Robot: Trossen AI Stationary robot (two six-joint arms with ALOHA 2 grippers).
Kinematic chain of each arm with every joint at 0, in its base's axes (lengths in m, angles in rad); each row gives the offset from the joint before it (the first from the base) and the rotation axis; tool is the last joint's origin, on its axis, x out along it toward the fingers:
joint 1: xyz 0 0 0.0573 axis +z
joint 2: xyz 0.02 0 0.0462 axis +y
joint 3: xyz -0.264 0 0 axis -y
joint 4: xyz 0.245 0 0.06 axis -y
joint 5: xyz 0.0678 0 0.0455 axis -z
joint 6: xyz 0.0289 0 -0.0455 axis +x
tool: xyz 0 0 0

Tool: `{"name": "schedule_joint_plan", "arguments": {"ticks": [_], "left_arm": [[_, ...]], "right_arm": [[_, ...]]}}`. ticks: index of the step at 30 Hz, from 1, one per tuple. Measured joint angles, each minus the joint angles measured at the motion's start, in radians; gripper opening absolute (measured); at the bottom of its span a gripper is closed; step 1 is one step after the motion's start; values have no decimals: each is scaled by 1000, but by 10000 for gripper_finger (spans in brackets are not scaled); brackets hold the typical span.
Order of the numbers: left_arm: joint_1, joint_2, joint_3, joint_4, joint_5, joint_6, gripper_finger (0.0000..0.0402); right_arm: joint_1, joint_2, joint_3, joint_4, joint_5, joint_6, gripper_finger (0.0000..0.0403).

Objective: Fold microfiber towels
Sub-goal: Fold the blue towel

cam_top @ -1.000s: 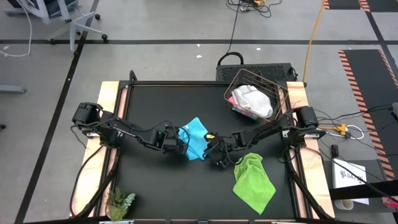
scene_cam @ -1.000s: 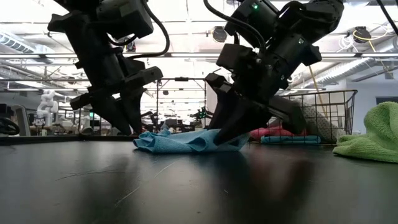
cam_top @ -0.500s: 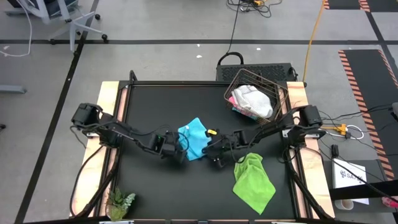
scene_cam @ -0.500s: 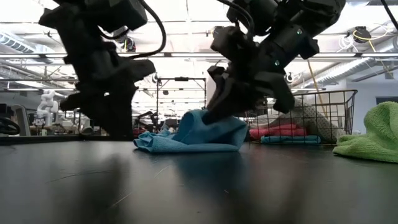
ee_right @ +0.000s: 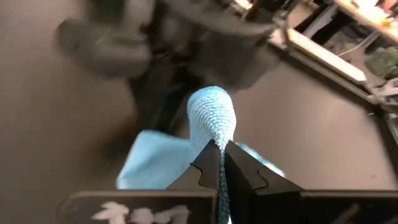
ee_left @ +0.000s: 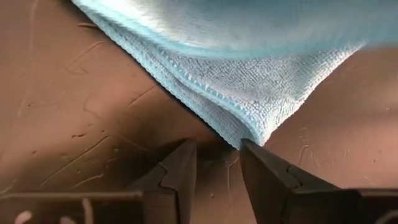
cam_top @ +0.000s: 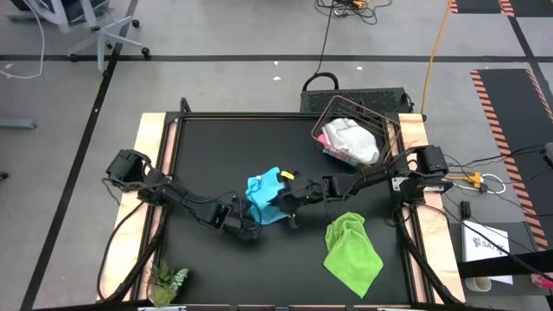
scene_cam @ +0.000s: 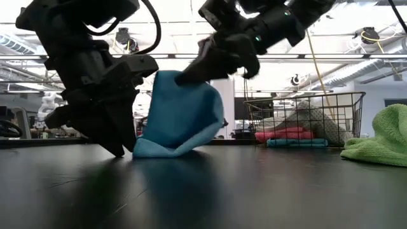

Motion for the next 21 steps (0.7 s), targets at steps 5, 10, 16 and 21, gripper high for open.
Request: {"name": "schedule_joint_plan", "arguments": {"ticks": [5, 10, 16, 21], "left_arm": [[14, 2, -1, 28, 12, 27, 127], [28, 4, -2, 51, 21, 65, 127], [40, 5, -2, 57, 27, 82, 126], [40, 5, -2, 55, 24, 86, 126]], "right_arm": [[-29, 0, 19, -15, -27, 71, 1], [-26, 54, 19, -45, -115, 166, 0], [9, 130, 18, 19, -132, 164, 0], [13, 139, 18, 34, -141, 174, 0]]}}
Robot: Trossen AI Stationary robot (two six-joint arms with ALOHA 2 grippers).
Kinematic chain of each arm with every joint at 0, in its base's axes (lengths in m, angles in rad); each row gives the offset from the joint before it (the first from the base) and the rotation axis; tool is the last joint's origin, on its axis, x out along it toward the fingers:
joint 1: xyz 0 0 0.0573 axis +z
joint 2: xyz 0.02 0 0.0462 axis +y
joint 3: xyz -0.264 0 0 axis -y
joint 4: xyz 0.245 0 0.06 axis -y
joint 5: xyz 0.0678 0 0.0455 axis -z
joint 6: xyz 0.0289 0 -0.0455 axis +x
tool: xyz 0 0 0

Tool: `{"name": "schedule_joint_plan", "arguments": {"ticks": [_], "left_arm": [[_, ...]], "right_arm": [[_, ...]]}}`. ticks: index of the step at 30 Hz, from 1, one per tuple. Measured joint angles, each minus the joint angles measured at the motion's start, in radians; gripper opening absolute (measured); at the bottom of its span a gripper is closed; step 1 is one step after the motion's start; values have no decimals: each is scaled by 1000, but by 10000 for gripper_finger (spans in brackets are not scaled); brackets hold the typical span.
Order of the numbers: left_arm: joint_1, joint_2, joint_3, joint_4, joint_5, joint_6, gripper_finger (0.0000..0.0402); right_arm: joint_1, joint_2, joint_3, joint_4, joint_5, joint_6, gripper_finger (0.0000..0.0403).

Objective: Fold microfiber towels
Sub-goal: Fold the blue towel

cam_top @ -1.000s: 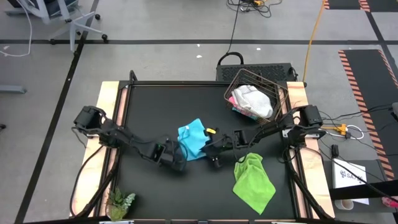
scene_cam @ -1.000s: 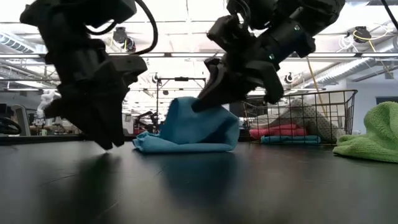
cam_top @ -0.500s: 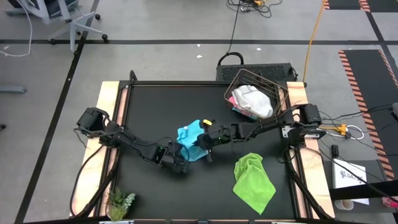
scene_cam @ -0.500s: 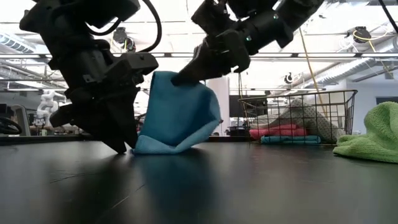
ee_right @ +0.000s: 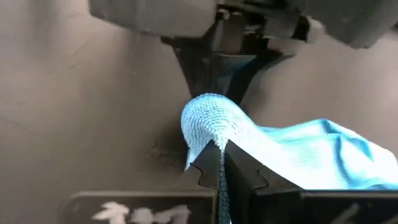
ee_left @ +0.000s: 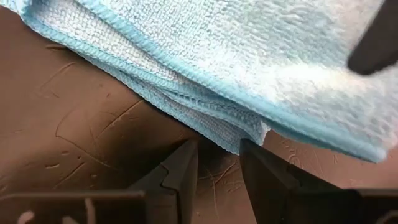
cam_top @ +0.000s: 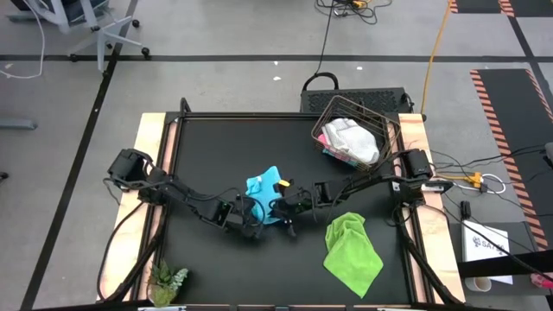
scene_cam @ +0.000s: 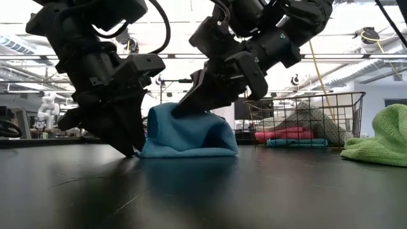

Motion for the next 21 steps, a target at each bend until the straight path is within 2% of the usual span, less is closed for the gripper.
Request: {"name": "schedule_joint_plan", "arguments": {"ticks": [5, 9, 14, 21], "left_arm": [[1, 0, 0, -3, 0, -3, 126], [1, 0, 0, -5, 10, -13, 126], [3, -23, -1, -21, 18, -20, 126], [9, -126, -5, -202, 20, -66, 126]], "right_arm": [[-1, 0, 0, -43, -17, 66, 3], [-4, 0, 0, -124, -87, 129, 17], [-6, 0, 0, -138, -94, 110, 45], [-6, -43, 0, -175, -94, 155, 94]]}}
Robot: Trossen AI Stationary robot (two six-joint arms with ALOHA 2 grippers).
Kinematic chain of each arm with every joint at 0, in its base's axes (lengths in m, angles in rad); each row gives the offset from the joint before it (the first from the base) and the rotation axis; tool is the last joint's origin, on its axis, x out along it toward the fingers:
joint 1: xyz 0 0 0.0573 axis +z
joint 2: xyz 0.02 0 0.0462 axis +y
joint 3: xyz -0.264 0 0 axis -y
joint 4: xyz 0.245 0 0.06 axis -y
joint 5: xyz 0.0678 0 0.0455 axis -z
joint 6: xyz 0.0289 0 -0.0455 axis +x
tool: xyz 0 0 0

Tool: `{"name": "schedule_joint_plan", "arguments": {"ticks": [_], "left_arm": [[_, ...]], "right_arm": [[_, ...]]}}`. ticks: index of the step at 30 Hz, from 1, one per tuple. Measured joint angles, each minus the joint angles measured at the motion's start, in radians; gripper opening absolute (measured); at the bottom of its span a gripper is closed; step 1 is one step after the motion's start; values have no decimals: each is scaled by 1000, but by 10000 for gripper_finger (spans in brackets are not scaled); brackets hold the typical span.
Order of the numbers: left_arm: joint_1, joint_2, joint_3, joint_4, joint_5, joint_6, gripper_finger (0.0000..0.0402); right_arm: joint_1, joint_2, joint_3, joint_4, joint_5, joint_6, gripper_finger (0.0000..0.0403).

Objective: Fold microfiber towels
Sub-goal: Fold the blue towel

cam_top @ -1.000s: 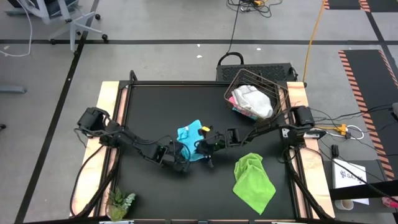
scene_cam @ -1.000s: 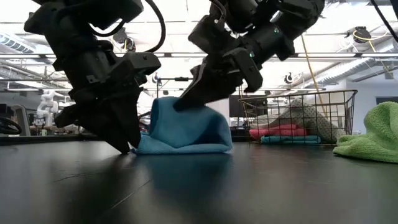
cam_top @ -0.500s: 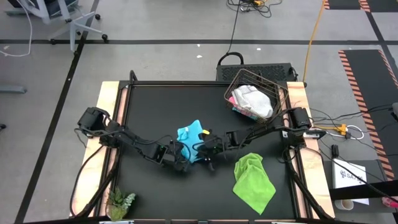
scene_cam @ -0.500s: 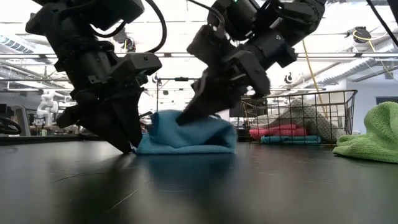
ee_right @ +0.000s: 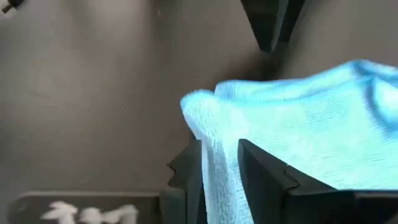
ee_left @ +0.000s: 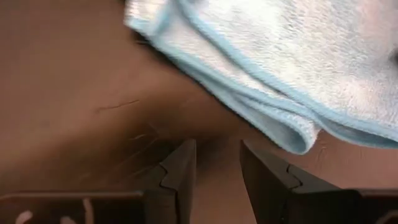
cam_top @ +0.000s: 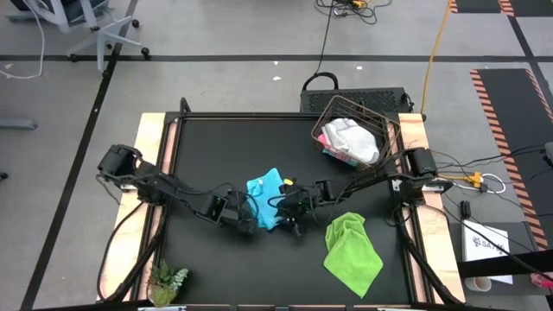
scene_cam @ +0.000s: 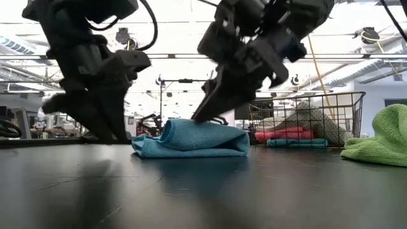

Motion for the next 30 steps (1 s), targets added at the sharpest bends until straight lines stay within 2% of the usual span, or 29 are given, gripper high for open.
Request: {"name": "schedule_joint_plan", "arguments": {"ticks": [4, 9, 11, 15, 19, 24, 30], "left_arm": [[26, -56, 0, -70, -33, -13, 126], [81, -82, 1, 113, -94, 86, 126], [105, -82, 2, 220, -113, 142, 126], [152, -76, 2, 326, -137, 223, 126], [186, -57, 3, 325, -118, 236, 126], [192, 15, 5, 336, -63, 218, 126], [194, 93, 2, 303, -13, 180, 126]], "right_arm": [[0, -76, 0, -30, 1, -18, 113], [0, -158, 1, -70, 5, -67, 112], [-3, -166, -10, -86, 12, -71, 103], [-5, -158, -57, -105, 36, -71, 79], [-6, -151, -115, -92, 42, -45, 48], [-8, -151, -162, 6, 116, -36, 7], [-8, -126, -170, 56, 114, 0, 5]]}}
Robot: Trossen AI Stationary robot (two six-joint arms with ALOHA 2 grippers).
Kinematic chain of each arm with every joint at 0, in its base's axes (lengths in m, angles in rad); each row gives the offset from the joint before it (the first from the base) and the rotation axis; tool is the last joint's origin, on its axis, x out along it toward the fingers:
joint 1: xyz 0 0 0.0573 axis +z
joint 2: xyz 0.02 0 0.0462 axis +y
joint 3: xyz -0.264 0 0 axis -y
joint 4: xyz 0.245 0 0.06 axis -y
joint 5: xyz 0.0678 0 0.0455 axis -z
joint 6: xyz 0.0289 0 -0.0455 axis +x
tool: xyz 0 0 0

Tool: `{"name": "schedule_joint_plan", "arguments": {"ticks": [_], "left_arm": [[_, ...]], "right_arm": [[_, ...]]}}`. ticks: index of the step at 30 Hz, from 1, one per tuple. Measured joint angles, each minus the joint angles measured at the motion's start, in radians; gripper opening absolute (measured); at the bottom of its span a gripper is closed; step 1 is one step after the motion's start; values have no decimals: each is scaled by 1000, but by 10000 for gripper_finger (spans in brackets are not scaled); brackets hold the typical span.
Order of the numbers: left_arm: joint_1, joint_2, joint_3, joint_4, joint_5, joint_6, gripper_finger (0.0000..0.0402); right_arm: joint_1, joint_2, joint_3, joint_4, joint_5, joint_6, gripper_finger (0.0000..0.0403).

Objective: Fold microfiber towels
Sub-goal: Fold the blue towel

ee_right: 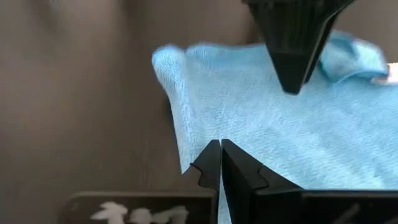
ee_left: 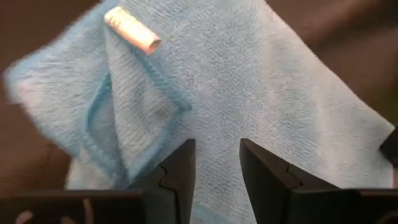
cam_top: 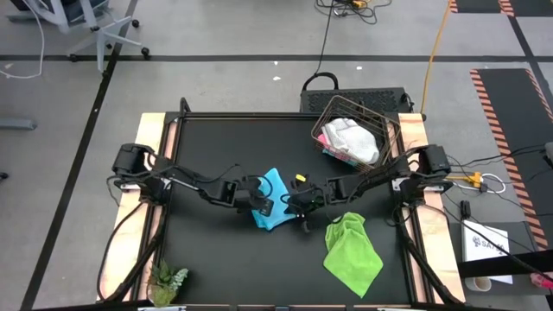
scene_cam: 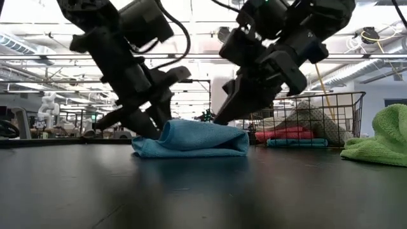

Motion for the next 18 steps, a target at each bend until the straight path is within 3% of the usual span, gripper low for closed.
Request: {"name": "schedule_joint_plan", "arguments": {"ticks": [12, 18], "left_arm": [[18, 10, 1, -23, 54, 11, 126], [17, 3, 8, -159, 107, -2, 126]], "right_arm": [[1, 123, 3, 22, -10, 52, 1], [0, 121, -11, 1, -24, 72, 0]]}}
